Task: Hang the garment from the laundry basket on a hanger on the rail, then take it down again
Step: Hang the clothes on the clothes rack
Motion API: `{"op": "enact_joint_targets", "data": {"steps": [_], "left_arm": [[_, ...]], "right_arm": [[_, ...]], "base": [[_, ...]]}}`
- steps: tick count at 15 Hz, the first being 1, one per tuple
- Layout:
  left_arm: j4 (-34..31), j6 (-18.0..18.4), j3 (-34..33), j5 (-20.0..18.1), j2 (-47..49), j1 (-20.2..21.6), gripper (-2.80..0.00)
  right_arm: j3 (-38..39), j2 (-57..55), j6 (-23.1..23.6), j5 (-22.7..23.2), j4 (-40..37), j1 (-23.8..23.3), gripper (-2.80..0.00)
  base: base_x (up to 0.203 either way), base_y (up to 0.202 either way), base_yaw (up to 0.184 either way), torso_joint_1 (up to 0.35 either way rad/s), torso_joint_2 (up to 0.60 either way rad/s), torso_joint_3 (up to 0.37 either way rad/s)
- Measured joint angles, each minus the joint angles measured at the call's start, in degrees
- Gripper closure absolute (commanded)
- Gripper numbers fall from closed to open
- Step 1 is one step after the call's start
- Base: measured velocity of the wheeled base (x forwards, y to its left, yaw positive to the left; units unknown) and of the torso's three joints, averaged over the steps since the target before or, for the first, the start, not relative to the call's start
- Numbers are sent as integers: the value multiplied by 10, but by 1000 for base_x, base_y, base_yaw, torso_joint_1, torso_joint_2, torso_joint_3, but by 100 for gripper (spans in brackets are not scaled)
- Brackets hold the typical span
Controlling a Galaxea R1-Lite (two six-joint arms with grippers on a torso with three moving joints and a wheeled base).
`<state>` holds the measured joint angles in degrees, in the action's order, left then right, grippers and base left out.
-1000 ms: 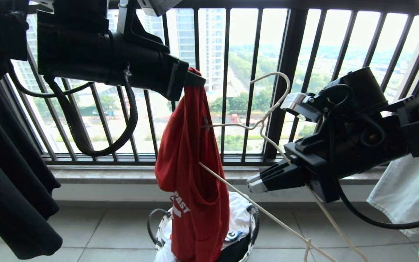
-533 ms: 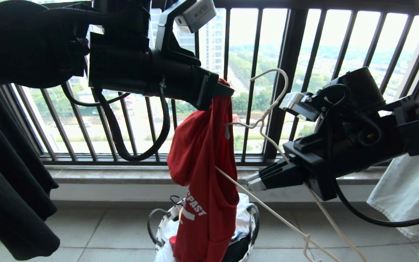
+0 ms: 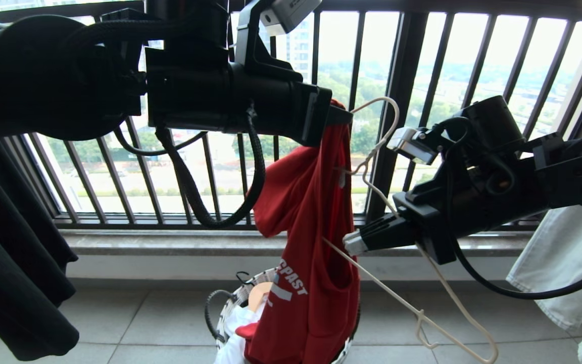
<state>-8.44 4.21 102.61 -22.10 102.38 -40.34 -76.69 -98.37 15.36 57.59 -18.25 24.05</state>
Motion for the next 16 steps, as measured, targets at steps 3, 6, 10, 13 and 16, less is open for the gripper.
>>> {"op": "enact_joint_targets", "data": {"steps": [3,6,10,13,16], "left_arm": [[-2,1,-27,1,-13,-12,0],[-2,3,-42,2,-33,-18,0],[-1,5,-47,2,-39,-28,0],[0,12,-47,2,-39,-30,0],[1,12,-46,2,-37,-29,-280]], "right_arm": [[-2,-5,0,0,0,-2,0],[-3,-7,0,-1,0,-4,0],[-5,-7,0,-1,0,-5,0],[-6,-7,0,-1,0,-5,0],[-6,-7,0,-1,0,-6,0]], "base": [[0,0,0,0,0,0],[0,0,0,0,0,0],[0,0,0,0,0,0],[0,0,0,0,0,0],[0,0,0,0,0,0]]}}
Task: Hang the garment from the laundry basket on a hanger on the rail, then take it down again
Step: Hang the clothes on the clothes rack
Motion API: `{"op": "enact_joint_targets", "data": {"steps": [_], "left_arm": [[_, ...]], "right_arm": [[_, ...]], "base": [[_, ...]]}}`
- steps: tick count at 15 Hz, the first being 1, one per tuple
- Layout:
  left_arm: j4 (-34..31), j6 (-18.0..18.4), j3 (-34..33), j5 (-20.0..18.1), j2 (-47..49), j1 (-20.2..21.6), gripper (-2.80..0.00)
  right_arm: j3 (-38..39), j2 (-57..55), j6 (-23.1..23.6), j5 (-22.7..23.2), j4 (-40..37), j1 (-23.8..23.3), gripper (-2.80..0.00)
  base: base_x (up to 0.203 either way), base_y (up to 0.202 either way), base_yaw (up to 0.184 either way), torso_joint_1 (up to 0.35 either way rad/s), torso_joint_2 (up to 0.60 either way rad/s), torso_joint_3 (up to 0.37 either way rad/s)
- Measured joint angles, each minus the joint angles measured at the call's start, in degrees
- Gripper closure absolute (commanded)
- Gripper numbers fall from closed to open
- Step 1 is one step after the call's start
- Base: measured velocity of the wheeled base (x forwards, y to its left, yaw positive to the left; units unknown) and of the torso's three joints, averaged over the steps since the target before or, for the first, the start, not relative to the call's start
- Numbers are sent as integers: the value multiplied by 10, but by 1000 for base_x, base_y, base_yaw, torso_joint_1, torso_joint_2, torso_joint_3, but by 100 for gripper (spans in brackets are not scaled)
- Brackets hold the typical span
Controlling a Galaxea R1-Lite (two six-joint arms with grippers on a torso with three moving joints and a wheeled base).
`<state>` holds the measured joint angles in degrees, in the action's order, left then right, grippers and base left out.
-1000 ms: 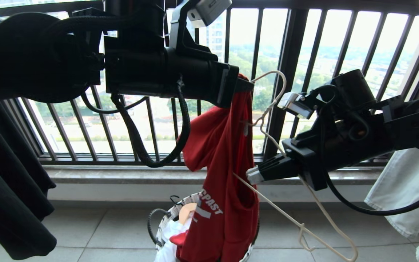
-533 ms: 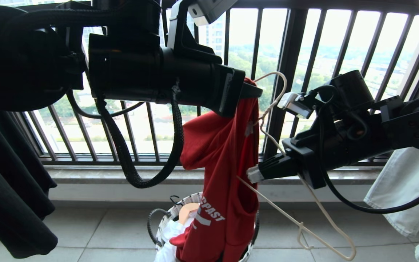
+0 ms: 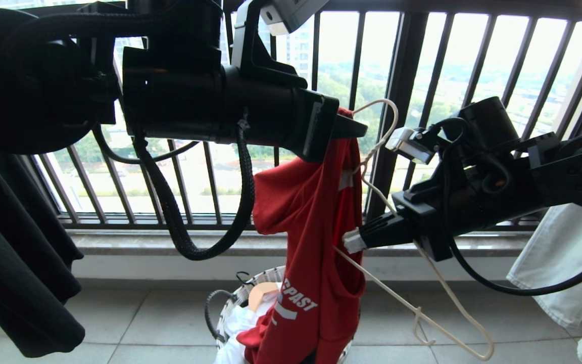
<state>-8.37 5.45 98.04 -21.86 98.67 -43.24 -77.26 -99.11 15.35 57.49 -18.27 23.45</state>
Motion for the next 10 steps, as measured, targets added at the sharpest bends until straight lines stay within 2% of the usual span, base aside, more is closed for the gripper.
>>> {"op": "enact_joint_targets", "data": {"steps": [5,7,10], "left_arm": [[-12,18,0,1,-2,0,-280],[-53,25,8,3,-7,-2,-280],[-148,76,38,14,-19,-6,-280]], "right_arm": [[0,1,0,0,0,0,0],[1,1,1,0,0,0,0],[1,1,1,-6,0,0,0]], "base": [[0,0,0,0,0,0],[0,0,0,0,0,0],[0,0,0,0,0,0]]}}
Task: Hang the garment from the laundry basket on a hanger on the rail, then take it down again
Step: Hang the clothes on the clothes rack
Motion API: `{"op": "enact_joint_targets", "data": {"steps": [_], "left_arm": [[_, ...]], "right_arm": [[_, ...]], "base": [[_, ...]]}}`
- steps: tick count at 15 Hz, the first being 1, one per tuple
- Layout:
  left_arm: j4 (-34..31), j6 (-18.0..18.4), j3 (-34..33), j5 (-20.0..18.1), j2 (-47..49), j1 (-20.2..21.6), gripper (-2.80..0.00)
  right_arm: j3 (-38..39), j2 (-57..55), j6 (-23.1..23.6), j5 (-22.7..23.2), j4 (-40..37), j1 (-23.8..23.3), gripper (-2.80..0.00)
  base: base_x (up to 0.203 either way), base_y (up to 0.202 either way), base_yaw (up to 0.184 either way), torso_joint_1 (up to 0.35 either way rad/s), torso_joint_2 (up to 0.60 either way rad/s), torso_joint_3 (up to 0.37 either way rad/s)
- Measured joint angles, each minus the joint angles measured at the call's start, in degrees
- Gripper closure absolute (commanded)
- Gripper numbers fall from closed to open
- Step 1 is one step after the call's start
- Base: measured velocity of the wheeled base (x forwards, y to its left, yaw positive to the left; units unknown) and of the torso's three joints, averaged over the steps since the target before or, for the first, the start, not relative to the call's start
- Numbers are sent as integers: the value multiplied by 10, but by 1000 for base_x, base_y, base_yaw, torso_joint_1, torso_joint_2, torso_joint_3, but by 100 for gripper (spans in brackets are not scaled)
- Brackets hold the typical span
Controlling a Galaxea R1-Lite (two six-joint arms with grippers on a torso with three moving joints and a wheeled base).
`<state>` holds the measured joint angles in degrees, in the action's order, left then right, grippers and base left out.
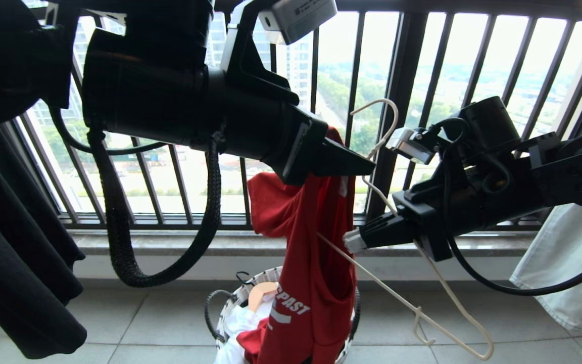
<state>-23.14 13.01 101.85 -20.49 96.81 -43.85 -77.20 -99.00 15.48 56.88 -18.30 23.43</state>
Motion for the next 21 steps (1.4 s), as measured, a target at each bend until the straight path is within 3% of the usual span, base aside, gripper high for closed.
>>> {"op": "enact_joint_targets", "data": {"steps": [3,6,9,12,13,17,21], "left_arm": [[-36,32,40,9,0,-11,-280],[-74,81,63,55,6,-24,-280],[-95,86,83,75,10,-30,-280],[-96,84,82,78,2,11,-280],[-96,83,82,77,-1,30,0],[-95,81,62,65,-16,106,0],[-96,85,47,-37,-18,167,0]], "right_arm": [[-1,1,-1,0,-1,0,0],[0,5,-1,1,-1,-4,0],[0,11,-2,1,-1,-12,0],[-1,17,-3,2,-1,-15,0],[-1,18,-3,2,-1,-15,0],[1,23,-3,4,-2,-15,0],[2,28,-4,19,-6,-2,0]], "base": [[0,0,0,0,0,0],[0,0,0,0,0,0],[0,0,0,0,0,0],[0,0,0,0,0,0],[0,0,0,0,0,0],[0,0,0,0,0,0],[0,0,0,0,0,0]]}}
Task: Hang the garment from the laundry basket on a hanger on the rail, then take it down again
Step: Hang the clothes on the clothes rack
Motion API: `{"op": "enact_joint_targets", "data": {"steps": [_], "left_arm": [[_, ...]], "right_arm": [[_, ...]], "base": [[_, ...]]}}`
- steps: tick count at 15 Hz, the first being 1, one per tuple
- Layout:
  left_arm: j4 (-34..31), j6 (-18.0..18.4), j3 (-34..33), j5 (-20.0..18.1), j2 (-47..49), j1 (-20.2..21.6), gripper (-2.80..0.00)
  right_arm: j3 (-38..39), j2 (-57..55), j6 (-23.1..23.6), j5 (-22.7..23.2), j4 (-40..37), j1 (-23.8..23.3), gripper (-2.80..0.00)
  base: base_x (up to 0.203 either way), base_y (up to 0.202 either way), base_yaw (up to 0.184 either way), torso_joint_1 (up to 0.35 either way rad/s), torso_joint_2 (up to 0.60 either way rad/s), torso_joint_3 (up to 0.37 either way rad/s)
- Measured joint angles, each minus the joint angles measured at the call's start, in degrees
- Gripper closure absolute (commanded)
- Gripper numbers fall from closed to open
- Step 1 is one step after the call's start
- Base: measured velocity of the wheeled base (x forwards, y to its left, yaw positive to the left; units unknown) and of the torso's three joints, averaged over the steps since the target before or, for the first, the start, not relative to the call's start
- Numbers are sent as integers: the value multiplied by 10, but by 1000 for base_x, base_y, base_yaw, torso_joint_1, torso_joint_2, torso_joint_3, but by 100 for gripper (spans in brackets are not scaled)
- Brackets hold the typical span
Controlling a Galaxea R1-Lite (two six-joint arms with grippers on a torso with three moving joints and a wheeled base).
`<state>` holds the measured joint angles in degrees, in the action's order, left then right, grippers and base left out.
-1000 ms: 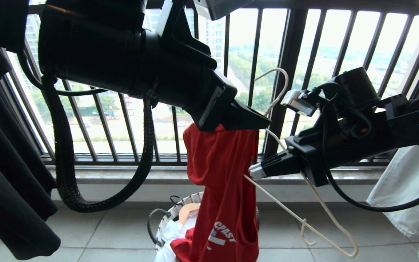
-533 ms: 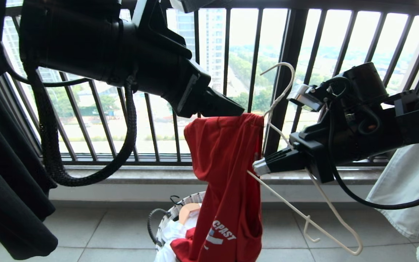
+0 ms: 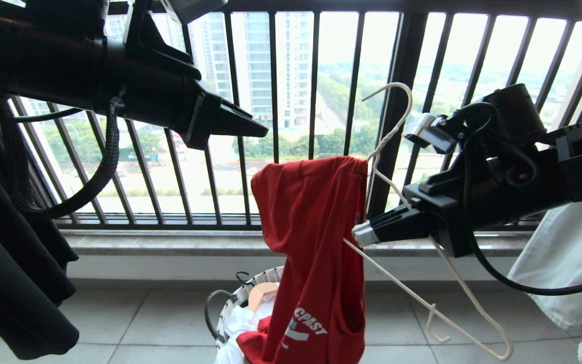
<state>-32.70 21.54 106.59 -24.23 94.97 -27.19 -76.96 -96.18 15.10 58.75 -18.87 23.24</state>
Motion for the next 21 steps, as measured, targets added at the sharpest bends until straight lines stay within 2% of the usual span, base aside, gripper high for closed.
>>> {"op": "enact_joint_targets", "data": {"steps": [2,5,6,11,15,17,21], "left_arm": [[-8,25,21,-39,14,32,0],[-63,105,45,-82,43,74,0],[-80,116,48,-104,49,80,0],[-101,124,48,-190,70,74,0],[-150,125,43,-223,63,47,0],[-158,126,22,-244,44,44,0],[-159,146,-49,-250,2,49,0]], "right_arm": [[-2,0,1,6,2,14,0],[-39,-21,2,6,3,31,0],[-45,-29,4,8,2,35,0],[-33,-48,15,18,2,40,0],[-11,-36,26,27,0,42,0],[3,-25,51,30,-1,43,0],[17,-12,121,34,-47,43,0]], "base": [[0,0,0,0,0,0],[0,0,0,0,0,0],[0,0,0,0,0,0],[0,0,0,0,0,0],[0,0,0,0,0,0],[0,0,0,0,0,0],[0,0,0,0,0,0]]}}
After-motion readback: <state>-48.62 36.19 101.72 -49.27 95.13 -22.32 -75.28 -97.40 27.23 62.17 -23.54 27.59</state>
